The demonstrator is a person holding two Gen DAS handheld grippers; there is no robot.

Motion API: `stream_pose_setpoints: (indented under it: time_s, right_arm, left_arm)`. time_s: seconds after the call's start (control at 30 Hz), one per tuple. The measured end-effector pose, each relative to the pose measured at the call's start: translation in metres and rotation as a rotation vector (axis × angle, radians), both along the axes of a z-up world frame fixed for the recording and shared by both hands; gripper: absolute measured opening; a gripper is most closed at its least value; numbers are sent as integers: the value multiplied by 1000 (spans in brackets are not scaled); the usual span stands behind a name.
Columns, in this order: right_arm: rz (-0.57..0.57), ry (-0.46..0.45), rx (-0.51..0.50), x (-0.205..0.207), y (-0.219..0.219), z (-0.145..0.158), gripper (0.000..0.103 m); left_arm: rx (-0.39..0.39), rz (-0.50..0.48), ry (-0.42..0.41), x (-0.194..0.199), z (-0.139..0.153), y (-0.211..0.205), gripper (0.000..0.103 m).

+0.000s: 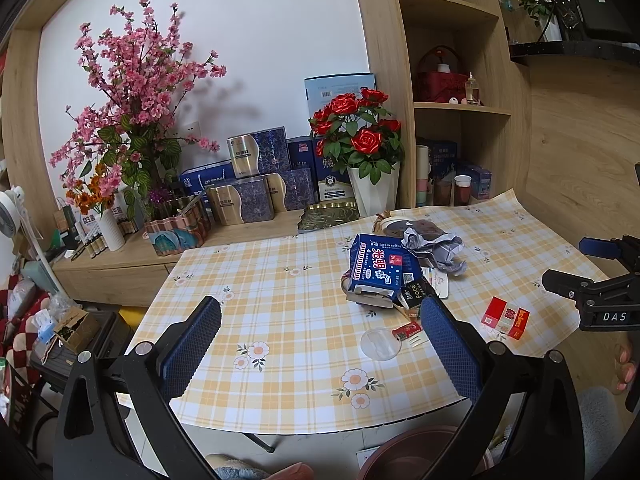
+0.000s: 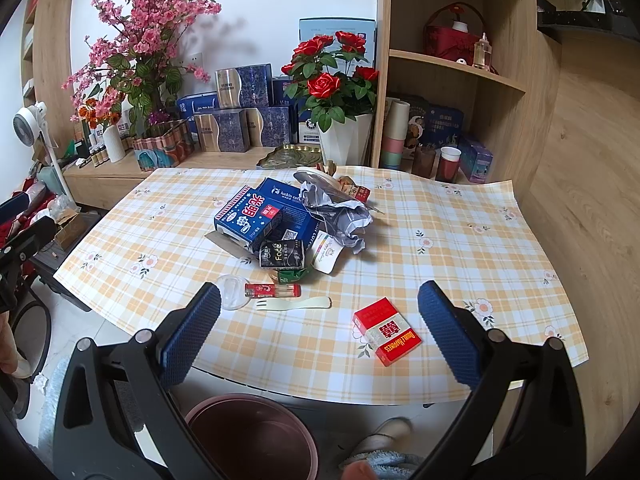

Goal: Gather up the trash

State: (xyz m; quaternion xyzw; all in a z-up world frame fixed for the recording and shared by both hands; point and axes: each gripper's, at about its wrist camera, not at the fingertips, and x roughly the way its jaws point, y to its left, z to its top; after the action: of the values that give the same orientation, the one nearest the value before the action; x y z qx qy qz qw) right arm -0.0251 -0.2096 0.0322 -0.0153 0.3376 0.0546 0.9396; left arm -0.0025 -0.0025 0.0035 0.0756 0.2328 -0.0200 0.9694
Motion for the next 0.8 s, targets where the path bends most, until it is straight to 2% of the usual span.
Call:
stream_pose_setpoints:
  time_s: [0.33, 0.5, 0.7, 0.8]
  right_arm:
    - [0, -1, -2, 1, 0, 1, 97]
    - [3, 0, -2, 1, -5, 3, 97]
    - [-3, 3, 1, 1, -7, 3, 97]
    - [-8, 5, 12, 7, -1, -3, 97]
  left_arm:
    - [1, 2, -2, -1, 3, 0, 98]
    - [-1, 6, -7, 1, 15, -1, 98]
    - [13, 37, -29, 3, 13, -1, 98]
    - [-66, 3, -10, 7, 4, 11, 98]
